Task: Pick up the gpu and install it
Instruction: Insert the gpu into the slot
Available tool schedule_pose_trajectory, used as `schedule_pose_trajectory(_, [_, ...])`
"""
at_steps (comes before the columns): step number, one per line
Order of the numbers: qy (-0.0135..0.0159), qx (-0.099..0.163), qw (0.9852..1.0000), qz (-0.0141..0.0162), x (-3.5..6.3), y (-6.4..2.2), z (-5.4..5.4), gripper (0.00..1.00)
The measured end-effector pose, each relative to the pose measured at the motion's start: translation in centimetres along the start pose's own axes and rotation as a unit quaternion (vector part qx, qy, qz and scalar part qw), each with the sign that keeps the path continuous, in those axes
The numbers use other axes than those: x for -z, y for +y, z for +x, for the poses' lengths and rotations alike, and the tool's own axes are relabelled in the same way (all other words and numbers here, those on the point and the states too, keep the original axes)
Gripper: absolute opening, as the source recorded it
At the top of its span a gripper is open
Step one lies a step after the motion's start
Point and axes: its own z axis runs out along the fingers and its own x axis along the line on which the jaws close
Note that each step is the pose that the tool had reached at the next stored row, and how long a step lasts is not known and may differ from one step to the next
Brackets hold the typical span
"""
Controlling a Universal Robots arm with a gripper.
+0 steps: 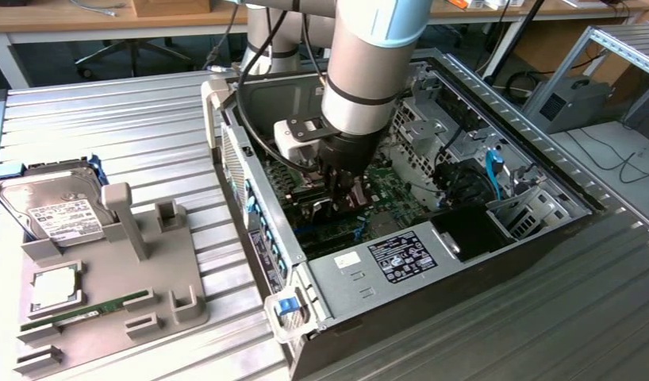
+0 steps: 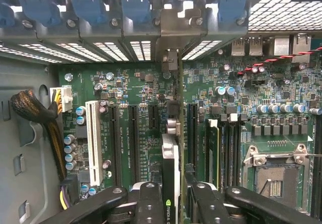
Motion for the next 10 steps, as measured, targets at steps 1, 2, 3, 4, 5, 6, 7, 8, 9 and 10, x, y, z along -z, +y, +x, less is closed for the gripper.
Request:
schedule_pose_trajectory(1, [0.0, 0.0, 1.0, 0.0, 0.0, 0.0, 0.0, 0.27])
schedule_pose_trajectory(2, [0.0, 0.0, 1.0, 0.0, 0.0, 0.0, 0.0, 0.27])
schedule_pose_trajectory(3, [0.0, 0.0, 1.0, 0.0, 0.0, 0.0, 0.0, 0.27])
schedule_pose_trajectory(4, [0.0, 0.0, 1.0, 0.0, 0.0, 0.0, 0.0, 0.27])
schedule_pose_trajectory(5, [-0.0002, 0.0, 1.0, -0.0002, -0.01, 0.02, -0.01, 0.27])
schedule_pose_trajectory(6, [-0.0001, 0.0, 1.0, 0.0, -0.01, 0.01, 0.0, 0.28])
schedule_pose_trajectory(7, [-0.0001, 0.0, 1.0, 0.0, -0.01, 0.0, 0.0, 0.4])
schedule_pose_trajectory(8, [0.0, 0.0, 1.0, 0.0, 0.0, 0.0, 0.0, 0.52])
schedule_pose_trajectory(9, [0.0, 0.0, 1.0, 0.0, 0.0, 0.0, 0.0, 0.58])
schedule_pose_trajectory(10, [0.0, 0.0, 1.0, 0.0, 0.0, 0.0, 0.0, 0.58])
